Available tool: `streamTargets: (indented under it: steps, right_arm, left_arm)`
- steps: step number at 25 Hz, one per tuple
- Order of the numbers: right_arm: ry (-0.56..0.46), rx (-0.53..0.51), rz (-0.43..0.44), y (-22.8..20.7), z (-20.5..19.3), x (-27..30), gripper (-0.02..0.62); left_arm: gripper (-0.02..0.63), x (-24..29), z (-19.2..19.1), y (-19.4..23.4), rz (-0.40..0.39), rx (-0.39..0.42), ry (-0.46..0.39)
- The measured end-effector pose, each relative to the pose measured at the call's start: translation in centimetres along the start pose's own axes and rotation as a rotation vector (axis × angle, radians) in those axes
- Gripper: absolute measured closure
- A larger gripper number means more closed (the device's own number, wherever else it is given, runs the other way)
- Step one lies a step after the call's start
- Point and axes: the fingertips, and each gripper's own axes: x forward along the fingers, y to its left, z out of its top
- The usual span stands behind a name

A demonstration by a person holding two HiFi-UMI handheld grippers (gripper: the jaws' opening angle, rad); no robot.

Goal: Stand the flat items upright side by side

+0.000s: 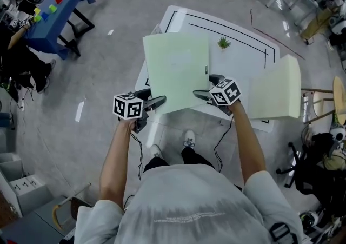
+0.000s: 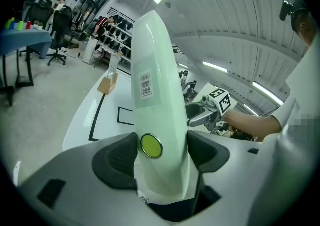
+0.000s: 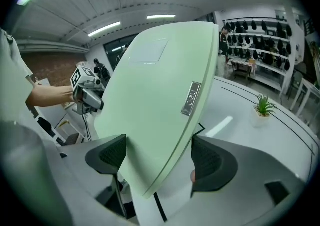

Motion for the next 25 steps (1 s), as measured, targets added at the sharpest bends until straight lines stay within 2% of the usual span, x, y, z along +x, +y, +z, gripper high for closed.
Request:
streamTargets:
  steps: [4,11,17,21,25]
  right_arm:
    - [0.018,-0.093,0.016,-0.5,0.5,0.1,0.193]
    - [0.003,-0.345,-0.029,-1.9,2.2,0.6,0.192]
    - [-0.045,-0.393,0.031,-2.6,2.7,1.4,0.192]
    - [-0.090,-0.423,0.058,-2.6,2.8,1.3,0.192]
    - [-0.092,-0.466,0.056,-3.2,3.2,1.2,0.192]
  left_arm:
    - [0.279,0.3,-0.9,-0.3,0.053,-0.029,-0.017]
    - [0.279,1.4,-2.2,-0.1,0.162,0.044,-0.010]
    - [0.279,1.9,-2.7,0.0,0.224,0.036,-0.071]
    - [0.278,1.9,-3.0,-0.3,0.266,0.076,-0.111]
    - [0.278,2.2,-2.7,-0.5,0.293,0.117,-0.121]
